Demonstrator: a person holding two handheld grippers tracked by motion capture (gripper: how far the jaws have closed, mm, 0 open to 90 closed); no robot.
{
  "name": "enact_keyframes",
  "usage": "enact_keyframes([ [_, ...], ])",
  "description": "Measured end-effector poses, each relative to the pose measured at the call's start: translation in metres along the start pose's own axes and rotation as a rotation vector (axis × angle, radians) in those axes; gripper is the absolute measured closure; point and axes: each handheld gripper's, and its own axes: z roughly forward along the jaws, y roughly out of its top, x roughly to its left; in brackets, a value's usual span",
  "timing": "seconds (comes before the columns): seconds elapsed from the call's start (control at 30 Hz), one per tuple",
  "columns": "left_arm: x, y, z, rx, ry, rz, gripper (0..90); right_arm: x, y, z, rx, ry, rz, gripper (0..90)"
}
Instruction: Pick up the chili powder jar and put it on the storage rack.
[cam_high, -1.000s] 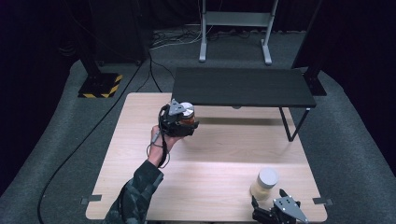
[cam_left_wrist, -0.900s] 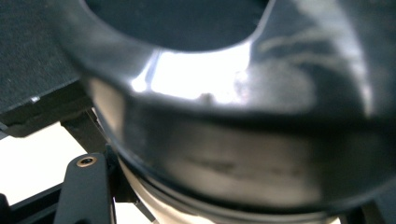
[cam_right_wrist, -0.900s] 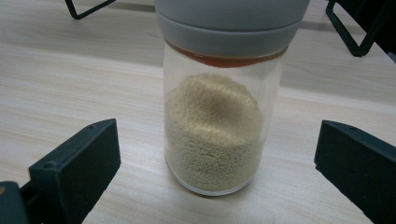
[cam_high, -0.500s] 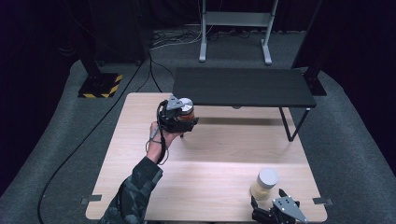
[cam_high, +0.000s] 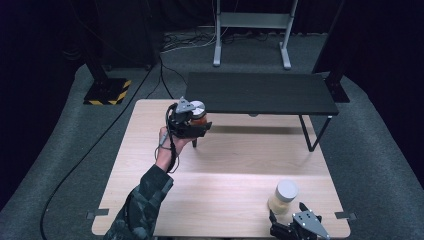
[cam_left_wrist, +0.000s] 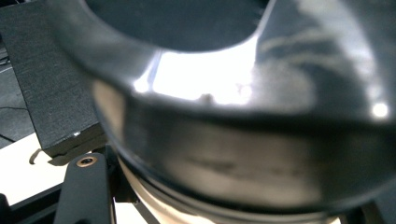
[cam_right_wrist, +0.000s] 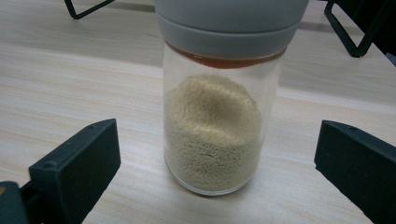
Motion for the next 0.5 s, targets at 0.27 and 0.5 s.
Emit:
enact_keyframes([
  [0.27, 0.002, 0.007, -0.002, -0.004, -0.011, -0.004, 31.3, 0.000, 0.001, -0.001, 0.000, -0.003, -0.002, 0.0],
  [0.5, 0.002, 0.014, -0.006, -0.012, -0.008, 0.002, 31.3, 0.001, 0.001, 0.001, 0.006, 0.002, -0.003, 0.0],
])
